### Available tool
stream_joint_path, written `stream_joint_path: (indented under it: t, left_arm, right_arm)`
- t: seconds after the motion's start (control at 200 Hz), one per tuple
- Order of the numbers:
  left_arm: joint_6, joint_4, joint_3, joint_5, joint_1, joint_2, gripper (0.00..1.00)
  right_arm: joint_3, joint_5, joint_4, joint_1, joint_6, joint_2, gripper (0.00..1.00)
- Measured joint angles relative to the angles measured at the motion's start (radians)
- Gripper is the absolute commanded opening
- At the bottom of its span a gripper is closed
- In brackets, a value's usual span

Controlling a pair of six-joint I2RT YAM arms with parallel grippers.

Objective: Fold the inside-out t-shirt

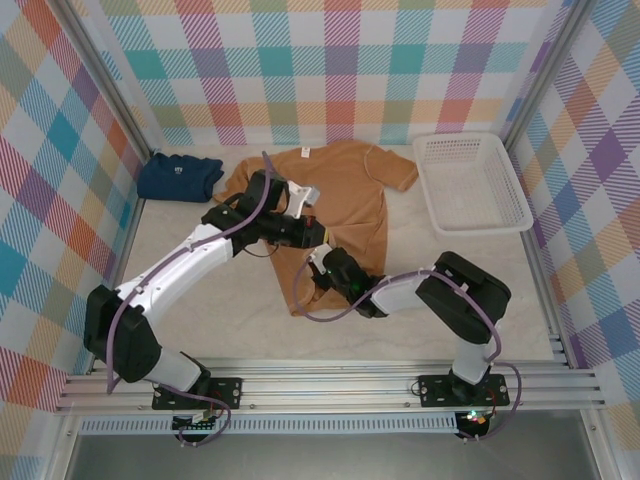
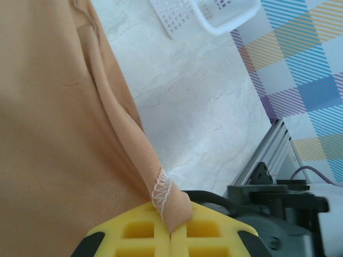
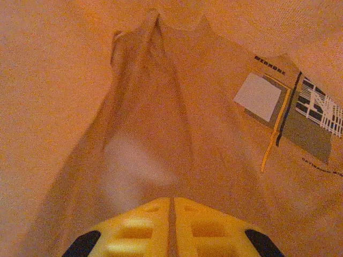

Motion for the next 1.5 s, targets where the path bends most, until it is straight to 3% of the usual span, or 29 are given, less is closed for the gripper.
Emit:
stream_joint_path:
  t: [0.3, 0.475, 0.695, 0.915, 1.195, 1.5]
  left_arm:
    - [0.051, -0.050, 0.051, -0.019, 0.000, -0.052, 0.00]
    - [0.065, -0.056, 0.051, -0.029, 0.000, -0.072, 0.00]
    - [0.039, -0.031, 0.130, -0.018, 0.000, -0.074, 0.00]
    - [0.035, -0.012, 0.288, -0.018, 0.000, -0.074, 0.00]
    - [0.043, -0.016, 0.314, -0.010, 0.000, -0.075, 0.00]
    - [0.093, -0.074, 0.333, -0.088, 0.000, -0.125, 0.00]
  right_arm:
    - [0.026, -0.038, -0.063, -0.101, 0.126, 0.001, 0.14]
    - [0.064, -0.063, -0.132, -0.129, 0.187, 0.002, 0.22]
    - [0.238, -0.077, -0.263, -0.127, 0.224, 0.079, 0.35]
    - [0.428, -0.073, -0.402, -0.128, 0.259, 0.193, 0.38]
    - [0.692, -0.074, -0.665, -0.167, 0.330, 0.317, 0.44]
    - [0.689, -0.142, -0.750, -0.219, 0.354, 0.327, 0.51]
